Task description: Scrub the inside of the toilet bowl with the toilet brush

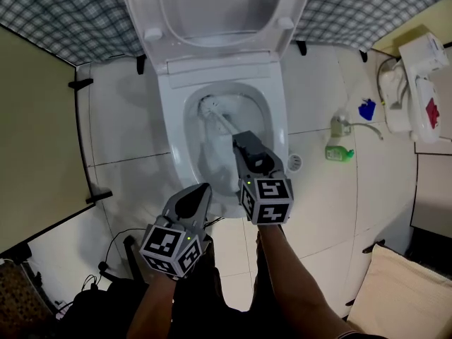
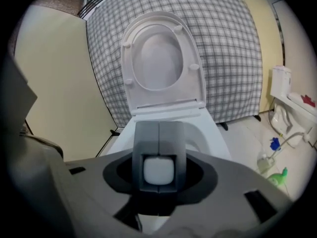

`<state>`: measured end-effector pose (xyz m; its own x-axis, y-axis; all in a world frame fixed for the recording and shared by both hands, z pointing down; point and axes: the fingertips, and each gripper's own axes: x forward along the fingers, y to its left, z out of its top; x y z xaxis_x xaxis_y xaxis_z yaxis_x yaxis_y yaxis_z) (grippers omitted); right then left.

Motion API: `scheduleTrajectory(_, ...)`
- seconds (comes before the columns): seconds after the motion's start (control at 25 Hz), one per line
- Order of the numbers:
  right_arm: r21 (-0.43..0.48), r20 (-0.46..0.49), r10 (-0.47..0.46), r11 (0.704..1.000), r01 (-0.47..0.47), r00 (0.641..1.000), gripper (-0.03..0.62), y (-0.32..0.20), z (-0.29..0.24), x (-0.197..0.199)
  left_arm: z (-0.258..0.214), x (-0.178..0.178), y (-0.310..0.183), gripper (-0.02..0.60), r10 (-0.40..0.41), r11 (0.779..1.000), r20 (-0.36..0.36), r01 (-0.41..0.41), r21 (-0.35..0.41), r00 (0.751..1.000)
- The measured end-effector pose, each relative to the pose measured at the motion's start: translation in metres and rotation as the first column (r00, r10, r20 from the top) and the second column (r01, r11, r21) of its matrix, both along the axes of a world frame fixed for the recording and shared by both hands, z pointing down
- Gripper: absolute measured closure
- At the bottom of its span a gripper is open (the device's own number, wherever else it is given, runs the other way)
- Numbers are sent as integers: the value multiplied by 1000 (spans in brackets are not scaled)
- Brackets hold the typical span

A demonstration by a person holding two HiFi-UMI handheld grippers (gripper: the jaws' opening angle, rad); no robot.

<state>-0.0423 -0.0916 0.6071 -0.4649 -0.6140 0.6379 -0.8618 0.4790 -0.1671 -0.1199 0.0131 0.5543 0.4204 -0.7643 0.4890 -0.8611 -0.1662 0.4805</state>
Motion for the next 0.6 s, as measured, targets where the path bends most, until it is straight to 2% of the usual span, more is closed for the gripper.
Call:
scheduleTrajectory(0.24,25,-104,49,999,-46,993,410,-14,3,50,9,4,0,572,9,1000,-5,-9,-20,1000)
scheduleTrajectory(0.6,-68,-212,82,993,-99,974,410,21,3,89,-15,10,-6,572,9,1000,-24,-8,10,1000)
